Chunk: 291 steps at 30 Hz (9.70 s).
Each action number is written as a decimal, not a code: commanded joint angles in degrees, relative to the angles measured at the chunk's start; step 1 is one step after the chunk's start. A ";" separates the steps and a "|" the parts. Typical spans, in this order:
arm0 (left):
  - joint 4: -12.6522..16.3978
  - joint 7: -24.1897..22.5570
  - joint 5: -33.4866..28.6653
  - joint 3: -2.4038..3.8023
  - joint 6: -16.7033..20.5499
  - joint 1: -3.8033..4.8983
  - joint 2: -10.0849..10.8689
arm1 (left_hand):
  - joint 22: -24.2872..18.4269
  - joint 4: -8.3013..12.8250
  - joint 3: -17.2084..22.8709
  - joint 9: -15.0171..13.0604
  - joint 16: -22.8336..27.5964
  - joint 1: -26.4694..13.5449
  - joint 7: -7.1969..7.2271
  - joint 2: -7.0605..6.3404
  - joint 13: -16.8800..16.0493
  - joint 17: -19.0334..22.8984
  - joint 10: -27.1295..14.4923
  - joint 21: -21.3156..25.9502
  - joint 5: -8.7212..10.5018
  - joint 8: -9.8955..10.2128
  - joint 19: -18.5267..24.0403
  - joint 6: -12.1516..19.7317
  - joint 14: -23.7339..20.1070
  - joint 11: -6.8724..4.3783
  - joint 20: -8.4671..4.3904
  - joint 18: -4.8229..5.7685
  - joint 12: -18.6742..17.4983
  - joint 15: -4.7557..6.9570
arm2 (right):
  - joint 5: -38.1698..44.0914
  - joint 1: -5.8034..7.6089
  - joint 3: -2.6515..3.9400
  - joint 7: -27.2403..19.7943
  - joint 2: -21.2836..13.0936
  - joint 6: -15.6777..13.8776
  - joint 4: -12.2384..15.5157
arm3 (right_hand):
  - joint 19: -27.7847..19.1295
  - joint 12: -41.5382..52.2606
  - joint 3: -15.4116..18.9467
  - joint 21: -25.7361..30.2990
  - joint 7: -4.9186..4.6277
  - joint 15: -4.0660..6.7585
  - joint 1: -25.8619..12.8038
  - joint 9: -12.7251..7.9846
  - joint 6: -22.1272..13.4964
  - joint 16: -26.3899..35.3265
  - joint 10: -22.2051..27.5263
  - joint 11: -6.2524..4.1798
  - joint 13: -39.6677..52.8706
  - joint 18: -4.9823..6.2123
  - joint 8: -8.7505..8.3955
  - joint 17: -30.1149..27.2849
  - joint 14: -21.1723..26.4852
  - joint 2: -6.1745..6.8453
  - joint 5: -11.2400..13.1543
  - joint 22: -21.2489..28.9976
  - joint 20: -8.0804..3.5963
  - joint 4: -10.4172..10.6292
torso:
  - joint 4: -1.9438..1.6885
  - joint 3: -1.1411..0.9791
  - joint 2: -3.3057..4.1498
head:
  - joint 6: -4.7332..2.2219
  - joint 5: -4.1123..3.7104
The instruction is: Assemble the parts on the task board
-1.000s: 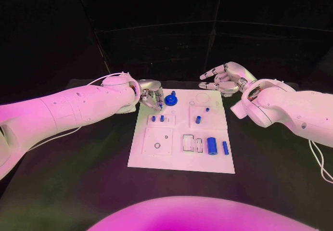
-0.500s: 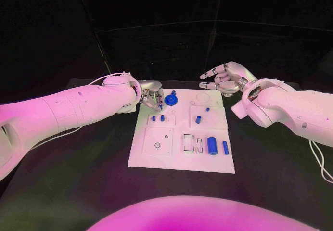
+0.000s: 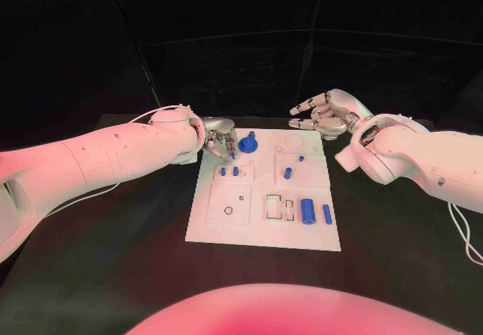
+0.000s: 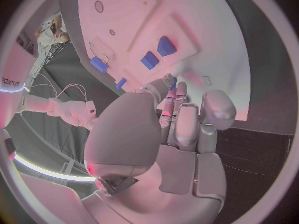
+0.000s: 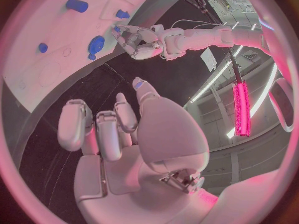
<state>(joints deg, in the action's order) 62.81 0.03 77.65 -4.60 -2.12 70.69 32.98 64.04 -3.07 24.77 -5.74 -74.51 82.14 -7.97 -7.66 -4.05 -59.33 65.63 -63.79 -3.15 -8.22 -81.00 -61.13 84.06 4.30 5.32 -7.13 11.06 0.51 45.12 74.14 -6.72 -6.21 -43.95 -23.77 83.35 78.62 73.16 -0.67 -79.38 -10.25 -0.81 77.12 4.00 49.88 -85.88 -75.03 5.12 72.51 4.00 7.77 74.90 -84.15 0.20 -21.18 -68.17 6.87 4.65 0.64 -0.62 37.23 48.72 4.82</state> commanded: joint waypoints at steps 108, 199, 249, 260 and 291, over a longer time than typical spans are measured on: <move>20.87 -20.51 -71.13 -0.22 11.44 -0.27 15.31 | -14.50 -1.41 -4.58 1.76 7.03 -5.25 -1.04 -1.09 -2.91 13.92 1.87 18.25 0.09 1.72 8.34 1.30 -5.44 0.48 0.53 -2.21 -0.21 -0.50 | 45.44 -4.03 0.00 11.25 1.91 11.49 -5.35 | -4.74 -64.75 -16.13 10.27 0.20 -0.22 3.60 -0.06 7.04 9.01 14.99 1.04 -59.55 2.84 -2.29 -3.21 -2.02 6.84 7.58 14.03 0.06 -3.53 | -0.26 0.01 -0.20 | -2.32 -5.03; 20.20 -19.67 -71.47 -0.23 10.51 -0.26 16.05 | -15.46 -0.77 -4.56 1.80 7.30 -3.34 -1.20 0.54 -3.18 14.63 1.29 19.56 0.07 1.61 8.52 1.43 -5.76 0.53 0.53 -2.35 0.08 -0.52 | 50.93 -5.94 0.02 14.52 3.95 6.02 -7.01 | -1.97 -63.26 -26.48 5.74 1.79 1.31 2.45 0.65 14.36 8.39 6.91 -0.89 -64.40 1.84 -2.24 -3.37 -2.36 4.60 12.58 7.67 -1.39 -7.12 | -0.25 -0.06 -0.30 | -1.25 -4.74; 18.79 -20.11 -71.47 -0.34 10.70 -0.27 14.21 | -15.27 -0.69 -4.61 1.84 7.13 -3.18 -1.38 0.64 -3.22 14.38 1.14 19.40 0.09 1.68 8.37 1.62 -5.69 0.64 0.55 -2.29 0.11 -0.57 | 45.76 -6.81 0.26 11.37 9.31 8.65 5.13 | -1.77 -63.46 -26.65 5.49 1.83 1.42 2.48 0.58 14.33 8.26 6.92 -0.95 -64.52 1.78 -2.46 -3.29 -2.42 4.73 11.85 7.30 -1.50 -7.35 | -0.26 0.09 -0.28 | -1.70 -0.07; 18.45 -20.11 -71.47 -0.35 10.75 -0.26 13.64 | -15.27 -0.71 -4.67 1.86 7.14 -3.21 -1.49 0.64 -3.23 14.43 1.08 19.41 0.09 1.73 8.35 1.74 -5.71 0.71 0.57 -2.28 0.12 -0.61 | 47.00 -8.40 -0.21 11.61 11.40 9.40 3.95 | -1.72 -63.49 -26.66 5.43 1.81 1.41 2.45 0.57 14.30 8.31 6.95 -0.93 -64.54 1.75 -2.50 -3.38 -2.40 4.70 11.79 7.20 -1.50 -7.34 | -0.29 0.02 -0.29 | -0.86 1.35; 18.09 -19.95 -71.47 -0.35 10.41 -0.26 13.30 | -15.41 -0.98 -4.93 1.89 7.19 -3.51 -1.74 0.80 -3.27 14.62 0.89 19.63 0.10 1.82 8.36 2.02 -5.79 0.93 0.67 -2.26 0.17 -0.78 | 49.64 -10.00 -2.20 11.74 13.61 10.13 2.07 | -1.66 -63.53 -26.66 5.35 1.78 1.39 2.41 0.55 14.25 8.31 7.00 -0.91 -64.56 1.72 -2.55 -3.39 -2.40 4.69 11.72 7.06 -1.51 -7.33 | -0.27 0.02 -0.26 | 0.42 2.69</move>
<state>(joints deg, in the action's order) 80.90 -19.40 6.46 -5.00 8.88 70.35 46.34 48.72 -4.02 20.18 -3.91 -67.40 78.74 -9.83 -7.28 -7.27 -44.75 66.83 -44.44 -3.16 -6.46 -72.89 -59.48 78.53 5.33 5.85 -8.84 10.88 -0.31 93.94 64.12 -8.85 5.75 -30.43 -14.45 85.42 76.50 9.97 -27.15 -73.72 -8.24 0.21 80.05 4.50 63.82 -77.70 -67.65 4.10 8.00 6.24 5.25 71.58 -83.93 4.97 -9.32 -61.05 5.33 -2.70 0.40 -0.58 36.99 49.01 7.46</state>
